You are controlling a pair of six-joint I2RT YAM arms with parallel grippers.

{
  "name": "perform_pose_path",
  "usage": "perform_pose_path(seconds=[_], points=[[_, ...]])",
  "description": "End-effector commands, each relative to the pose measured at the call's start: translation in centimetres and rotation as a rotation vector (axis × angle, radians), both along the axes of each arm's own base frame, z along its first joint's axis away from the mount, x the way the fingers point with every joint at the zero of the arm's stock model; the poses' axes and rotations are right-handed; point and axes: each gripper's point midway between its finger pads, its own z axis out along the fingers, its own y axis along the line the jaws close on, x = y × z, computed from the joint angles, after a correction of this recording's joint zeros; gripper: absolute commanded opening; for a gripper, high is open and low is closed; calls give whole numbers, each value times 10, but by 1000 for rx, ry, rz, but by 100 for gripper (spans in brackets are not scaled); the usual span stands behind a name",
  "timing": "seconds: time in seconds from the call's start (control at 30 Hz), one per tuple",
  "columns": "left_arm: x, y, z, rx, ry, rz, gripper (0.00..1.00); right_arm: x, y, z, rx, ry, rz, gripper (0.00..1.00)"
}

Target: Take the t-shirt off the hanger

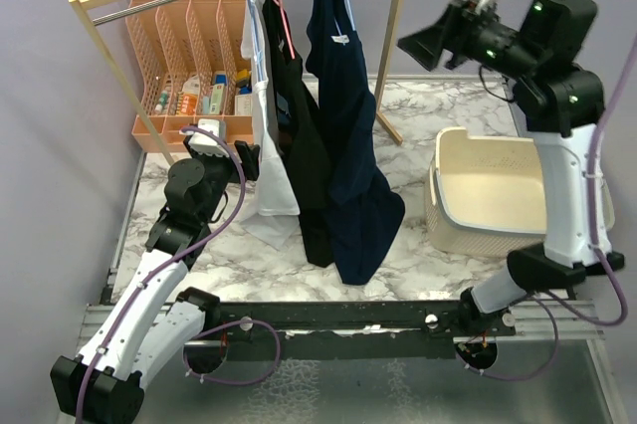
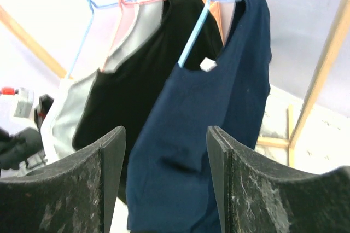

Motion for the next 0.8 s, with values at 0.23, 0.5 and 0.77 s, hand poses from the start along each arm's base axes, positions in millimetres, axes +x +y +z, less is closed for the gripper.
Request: perform_pose_path(seconds=[0.23, 0.5, 0.77], points=[[1, 1, 11, -20, -35, 10, 75, 64, 44, -14, -110, 5, -186, 62], [1, -1, 10, -20, -31, 3, 75, 78, 64, -17, -125, -20, -210, 61], [2, -1, 10, -21, -29, -1, 75, 84, 87, -35, -169, -11, -236, 61]])
